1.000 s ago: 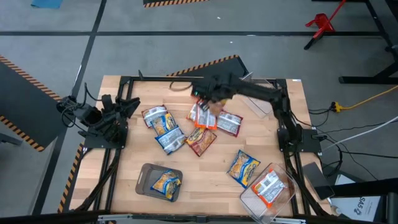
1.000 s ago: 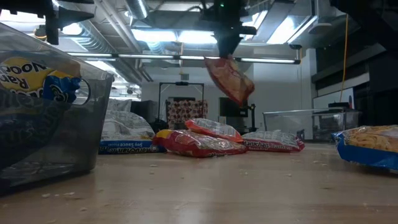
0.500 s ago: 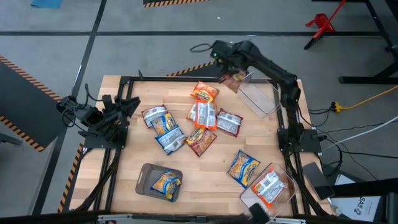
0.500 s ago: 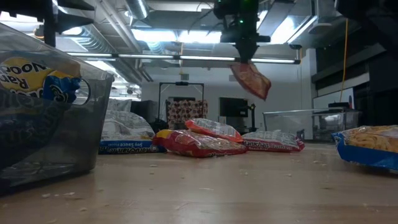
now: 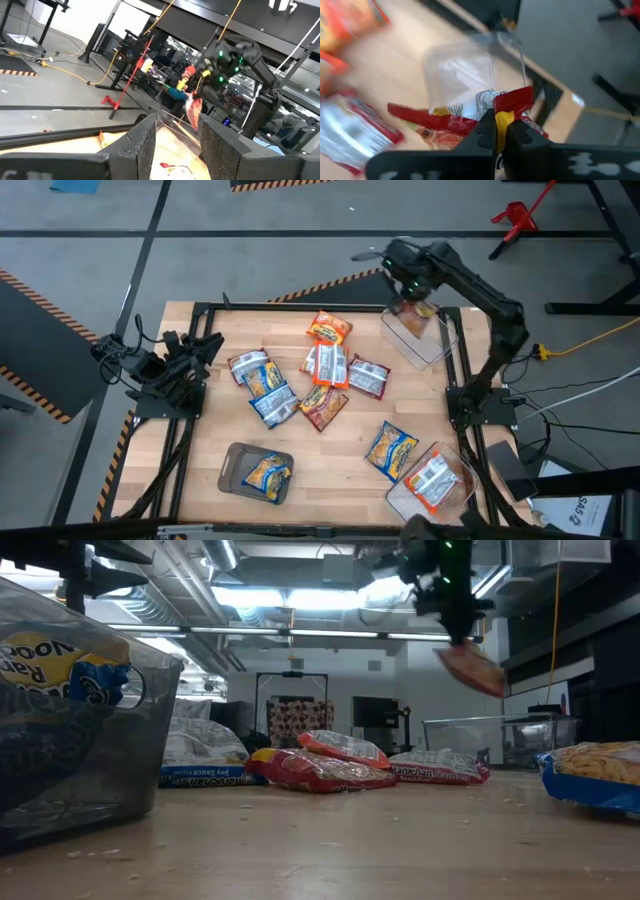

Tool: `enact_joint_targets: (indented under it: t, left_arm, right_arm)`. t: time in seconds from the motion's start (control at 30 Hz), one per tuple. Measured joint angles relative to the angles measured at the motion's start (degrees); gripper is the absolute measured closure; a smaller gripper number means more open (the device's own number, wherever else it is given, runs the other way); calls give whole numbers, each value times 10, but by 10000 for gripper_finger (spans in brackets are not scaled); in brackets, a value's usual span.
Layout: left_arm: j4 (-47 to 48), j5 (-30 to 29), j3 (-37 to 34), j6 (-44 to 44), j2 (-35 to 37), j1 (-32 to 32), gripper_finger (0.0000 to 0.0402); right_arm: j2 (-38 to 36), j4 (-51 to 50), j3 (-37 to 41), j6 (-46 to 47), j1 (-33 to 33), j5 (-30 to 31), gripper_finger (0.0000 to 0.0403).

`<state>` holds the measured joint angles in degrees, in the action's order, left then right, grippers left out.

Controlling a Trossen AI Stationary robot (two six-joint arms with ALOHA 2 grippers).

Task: Sort Maruchan noodles
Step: Put the red noodle pack into the top transparent bin

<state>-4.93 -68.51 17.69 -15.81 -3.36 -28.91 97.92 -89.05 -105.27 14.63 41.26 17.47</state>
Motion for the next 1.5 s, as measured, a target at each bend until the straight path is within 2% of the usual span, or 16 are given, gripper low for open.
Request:
enact_joint_targets:
  t: [0.2,0.4,0.6,0.83,1.1,1.2,1.43,1.5]
  left_arm:
    - [0,-32,0,1,0,0,262]
    - [0,-63,0,14,0,0,262]
    - [0,-90,0,17,0,0,262]
    - [0,-111,0,30,0,0,262]
    - [0,-131,0,36,0,0,262]
    - [0,-133,0,44,0,0,262]
    - [0,-133,0,44,0,0,262]
    - [0,-133,0,45,0,0,262]
  right_arm:
    - [-71,125,184,0,41,-55,403]
    - [-68,230,278,-16,58,-95,403]
    - [-43,306,302,-16,82,-124,403]
    - [0,307,304,-15,91,-127,403]
    - [7,326,302,-15,91,-121,395]
    - [7,326,292,-24,95,-131,362]
    - [7,323,259,-26,95,-115,224]
    - [7,318,237,-28,94,-138,194]
